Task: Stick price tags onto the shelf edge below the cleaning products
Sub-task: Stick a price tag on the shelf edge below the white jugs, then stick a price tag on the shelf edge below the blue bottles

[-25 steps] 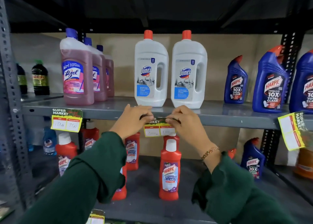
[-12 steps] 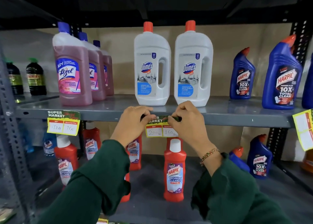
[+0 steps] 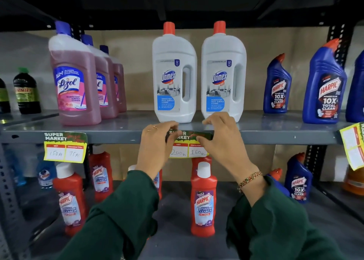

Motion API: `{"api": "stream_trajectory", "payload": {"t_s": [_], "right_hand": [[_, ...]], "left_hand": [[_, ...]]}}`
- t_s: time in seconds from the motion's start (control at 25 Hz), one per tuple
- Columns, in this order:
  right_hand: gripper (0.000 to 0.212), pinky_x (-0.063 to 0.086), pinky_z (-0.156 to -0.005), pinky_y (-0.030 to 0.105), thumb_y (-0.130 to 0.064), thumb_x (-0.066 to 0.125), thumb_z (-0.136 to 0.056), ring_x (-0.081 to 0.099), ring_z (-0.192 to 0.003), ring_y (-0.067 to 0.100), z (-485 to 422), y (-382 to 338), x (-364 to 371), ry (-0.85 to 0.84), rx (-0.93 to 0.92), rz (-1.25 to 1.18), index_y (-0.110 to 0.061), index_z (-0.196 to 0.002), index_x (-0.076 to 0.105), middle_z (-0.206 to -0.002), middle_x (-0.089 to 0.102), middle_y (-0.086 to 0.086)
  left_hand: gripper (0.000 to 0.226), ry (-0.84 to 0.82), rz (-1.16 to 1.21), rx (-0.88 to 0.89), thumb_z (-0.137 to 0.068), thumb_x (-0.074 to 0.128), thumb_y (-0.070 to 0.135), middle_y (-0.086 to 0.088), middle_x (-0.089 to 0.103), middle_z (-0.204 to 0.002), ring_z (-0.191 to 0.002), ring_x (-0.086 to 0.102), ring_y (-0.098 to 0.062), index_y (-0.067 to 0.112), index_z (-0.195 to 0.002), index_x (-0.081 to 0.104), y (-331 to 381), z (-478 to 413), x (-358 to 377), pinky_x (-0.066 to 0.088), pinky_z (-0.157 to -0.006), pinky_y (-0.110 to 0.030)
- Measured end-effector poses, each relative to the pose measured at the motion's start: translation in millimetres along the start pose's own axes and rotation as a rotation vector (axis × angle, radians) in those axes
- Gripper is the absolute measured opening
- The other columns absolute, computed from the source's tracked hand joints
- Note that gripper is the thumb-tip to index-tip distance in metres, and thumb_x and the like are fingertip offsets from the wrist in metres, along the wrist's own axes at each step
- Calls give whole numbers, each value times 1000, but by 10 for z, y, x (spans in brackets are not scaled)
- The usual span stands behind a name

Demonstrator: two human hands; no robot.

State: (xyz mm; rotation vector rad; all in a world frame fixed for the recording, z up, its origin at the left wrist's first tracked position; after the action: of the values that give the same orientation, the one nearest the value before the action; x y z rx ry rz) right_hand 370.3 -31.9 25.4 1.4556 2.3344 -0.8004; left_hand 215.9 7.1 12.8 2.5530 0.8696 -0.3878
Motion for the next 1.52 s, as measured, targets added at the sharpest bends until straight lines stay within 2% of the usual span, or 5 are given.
{"api": "stream_trajectory", "payload": {"t_s": [0.2, 0.84, 1.0, 1.28, 1.52], "right_hand": [[45, 52, -78, 39, -53, 59, -76, 61, -87, 23, -85, 92, 110, -52, 48, 107, -12, -95, 64, -96, 71, 10], [25, 47, -85, 22, -13, 49, -91, 58, -101, 19, -56, 216, -24, -290, -24, -237, -16, -114, 59, -115, 65, 7], [22, 43, -93, 22, -13, 52, -90, 56, -104, 10, -81, 627, -646, -124, 57, -393, -15, -110, 61, -116, 65, 2], [34, 38, -82, 39, 10, 53, -72, 46, -105, 37, 415, 2101, -2131, 478, 278, 97, -9, -99, 60, -108, 61, 17], [35, 41, -72, 35, -19, 66, -78, 55, -94, 31, 826, 3133, -2188, 345, 668, -180, -4, -104, 48, -100, 63, 17]], "left_hand": [[16, 51, -154, -13, -86, 58, 36, 4, 72, -99, -98, 56, -18, 27, -93, 69, 21, -28, 91, 22, -89, -31], [42, 217, 262, -256, -93, 34, 1, -3, 57, -122, -108, 48, -12, 20, -129, 45, -67, 82, -23, 33, -87, -11], [34, 314, 109, -82, -89, 38, 7, -14, 59, -119, -113, 48, -26, 11, -119, 53, 708, 51, 204, 36, -100, -37], [38, -127, -95, 281, -85, 40, 26, -19, 69, -103, -99, 61, -33, 3, -106, 62, 2481, -8, 1887, 42, -93, -45], [37, -65, -217, 222, -85, 45, 32, -13, 72, -99, -90, 64, -30, 6, -101, 65, 2652, -16, 2261, 33, -83, -37]]}}
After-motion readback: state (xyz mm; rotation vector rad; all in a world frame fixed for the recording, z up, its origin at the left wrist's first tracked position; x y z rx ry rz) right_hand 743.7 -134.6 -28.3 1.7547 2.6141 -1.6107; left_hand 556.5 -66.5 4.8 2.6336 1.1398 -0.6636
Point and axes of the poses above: each hand's wrist, its own z-axis away from the middle knuckle, its own x-axis out of the palm, y = z × x, the point moved 9 cm from there along -z, towards the middle knuckle
